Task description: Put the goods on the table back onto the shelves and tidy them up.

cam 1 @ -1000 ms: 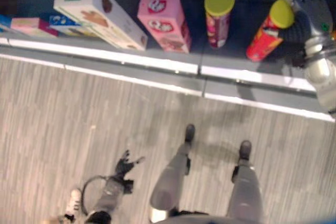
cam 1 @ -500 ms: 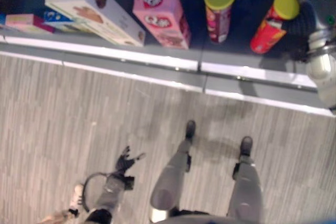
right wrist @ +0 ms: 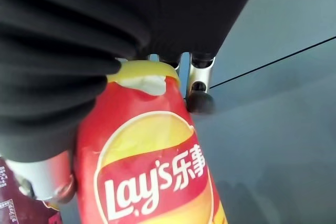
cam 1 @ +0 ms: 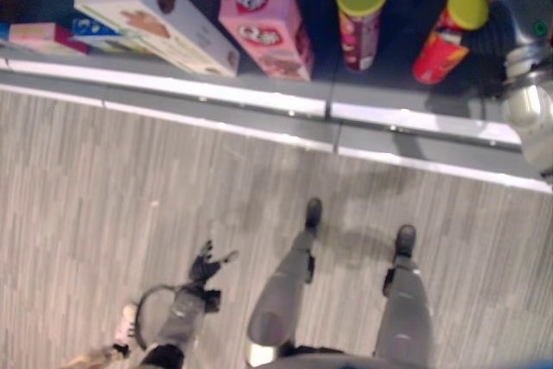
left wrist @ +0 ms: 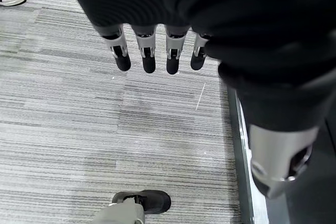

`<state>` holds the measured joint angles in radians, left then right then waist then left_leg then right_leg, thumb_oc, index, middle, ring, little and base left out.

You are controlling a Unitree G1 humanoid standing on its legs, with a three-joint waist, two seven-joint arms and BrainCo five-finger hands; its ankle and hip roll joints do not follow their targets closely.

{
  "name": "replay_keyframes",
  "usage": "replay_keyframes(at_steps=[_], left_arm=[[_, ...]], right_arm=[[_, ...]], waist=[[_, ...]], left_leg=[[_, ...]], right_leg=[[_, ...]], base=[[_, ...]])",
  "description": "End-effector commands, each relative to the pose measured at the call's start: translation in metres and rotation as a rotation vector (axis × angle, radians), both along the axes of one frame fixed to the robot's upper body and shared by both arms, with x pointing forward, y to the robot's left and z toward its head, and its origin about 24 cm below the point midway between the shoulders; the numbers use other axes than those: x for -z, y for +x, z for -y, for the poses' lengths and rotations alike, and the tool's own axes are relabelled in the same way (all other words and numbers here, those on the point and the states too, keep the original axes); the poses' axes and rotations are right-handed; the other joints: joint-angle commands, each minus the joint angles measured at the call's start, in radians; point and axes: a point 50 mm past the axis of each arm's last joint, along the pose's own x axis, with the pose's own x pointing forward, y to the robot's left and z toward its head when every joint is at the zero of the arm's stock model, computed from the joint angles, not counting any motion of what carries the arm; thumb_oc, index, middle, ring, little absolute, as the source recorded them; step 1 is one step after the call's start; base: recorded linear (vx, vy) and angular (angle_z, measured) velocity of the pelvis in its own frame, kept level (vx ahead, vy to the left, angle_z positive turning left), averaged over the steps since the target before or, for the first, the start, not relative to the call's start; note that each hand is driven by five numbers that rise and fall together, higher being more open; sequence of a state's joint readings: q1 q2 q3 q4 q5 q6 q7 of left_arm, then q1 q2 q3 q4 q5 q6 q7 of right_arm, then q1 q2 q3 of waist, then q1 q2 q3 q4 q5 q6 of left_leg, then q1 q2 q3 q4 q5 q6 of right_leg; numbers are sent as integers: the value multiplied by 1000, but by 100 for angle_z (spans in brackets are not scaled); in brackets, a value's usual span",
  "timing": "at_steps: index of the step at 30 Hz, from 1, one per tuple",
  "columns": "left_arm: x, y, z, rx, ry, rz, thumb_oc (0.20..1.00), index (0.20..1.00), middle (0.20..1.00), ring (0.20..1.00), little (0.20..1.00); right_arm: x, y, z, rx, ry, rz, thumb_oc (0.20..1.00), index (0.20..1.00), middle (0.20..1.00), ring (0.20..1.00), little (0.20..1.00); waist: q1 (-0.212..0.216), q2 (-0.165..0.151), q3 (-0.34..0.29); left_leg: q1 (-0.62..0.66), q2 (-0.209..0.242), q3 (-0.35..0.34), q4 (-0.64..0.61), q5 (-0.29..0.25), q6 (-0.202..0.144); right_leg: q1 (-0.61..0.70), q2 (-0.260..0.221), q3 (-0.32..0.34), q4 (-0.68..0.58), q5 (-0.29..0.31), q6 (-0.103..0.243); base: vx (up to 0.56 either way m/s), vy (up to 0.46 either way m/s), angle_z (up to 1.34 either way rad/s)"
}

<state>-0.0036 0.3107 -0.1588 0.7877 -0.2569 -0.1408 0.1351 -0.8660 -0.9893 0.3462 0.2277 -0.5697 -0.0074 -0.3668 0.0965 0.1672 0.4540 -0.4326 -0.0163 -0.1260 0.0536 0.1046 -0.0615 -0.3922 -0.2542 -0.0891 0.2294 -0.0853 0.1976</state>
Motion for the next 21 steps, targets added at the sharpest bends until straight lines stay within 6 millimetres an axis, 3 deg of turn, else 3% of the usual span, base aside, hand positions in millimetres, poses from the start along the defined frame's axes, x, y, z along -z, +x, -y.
replay_keyframes(at_steps=[1, 10, 11, 12, 13, 14, 21], left_arm=[[-3, 0, -14, -15, 55, -1, 1000, 1000, 1000, 1000, 1000], [-3, 1, -14, -14, 61, 0, 1000, 1000, 1000, 1000, 1000], [-3, 1, -14, -14, 63, 0, 1000, 1000, 1000, 1000, 1000], [-3, 1, -14, -14, 63, 0, 1000, 1000, 1000, 1000, 1000], [-3, 1, -14, -13, 63, 0, 1000, 1000, 1000, 1000, 1000], [-3, 2, -14, -13, 65, -1, 1000, 1000, 1000, 1000, 1000], [-3, 3, -12, -3, 70, 0, 1000, 1000, 1000, 1000, 1000]], right_arm=[[-26, -7, -1, 22, -84, 104, 200, 200, 200, 200, 200], [-22, -5, -2, 19, -83, 94, 200, 200, 200, 200, 200], [-21, -5, -1, 23, -77, 99, 300, 300, 300, 300, 300], [-21, -5, -1, 23, -76, 99, 504, 504, 504, 504, 504], [-20, -5, -1, 26, -74, 97, 944, 944, 944, 944, 944], [-18, -3, 0, 34, -68, 101, 1000, 1000, 1000, 1000, 1000], [-15, 0, -4, 36, -63, 105, 1000, 1000, 1000, 1000, 1000]], waist=[[9, -31, -10], [6, -35, -9], [5, -35, -9], [5, -36, -9], [5, -35, -10], [5, -34, -11], [9, -39, -24]], left_leg=[[-3, 25, 66, 67, -126, -47], [-5, 28, 68, 71, -129, -45], [-6, 28, 68, 72, -130, -45], [-6, 28, 68, 72, -130, -45], [-6, 29, 68, 73, -130, -45], [-3, 28, 69, 74, -131, -44], [17, 34, 70, 58, -128, -45]], right_leg=[[-10, 9, 69, -59, 68, -23], [-15, 13, 73, -57, 67, -23], [-14, 13, 72, -58, 68, -23], [-14, 13, 72, -58, 68, -23], [-13, 13, 72, -59, 68, -22], [-13, 13, 73, -58, 69, -22], [14, 15, 68, -82, 75, -20]], base=[[0, 0, 0], [0, 0, 0], [0, 0, 0], [0, 0, 0], [0, 0, 0], [0, 0, 0], [0, 0, 0]])
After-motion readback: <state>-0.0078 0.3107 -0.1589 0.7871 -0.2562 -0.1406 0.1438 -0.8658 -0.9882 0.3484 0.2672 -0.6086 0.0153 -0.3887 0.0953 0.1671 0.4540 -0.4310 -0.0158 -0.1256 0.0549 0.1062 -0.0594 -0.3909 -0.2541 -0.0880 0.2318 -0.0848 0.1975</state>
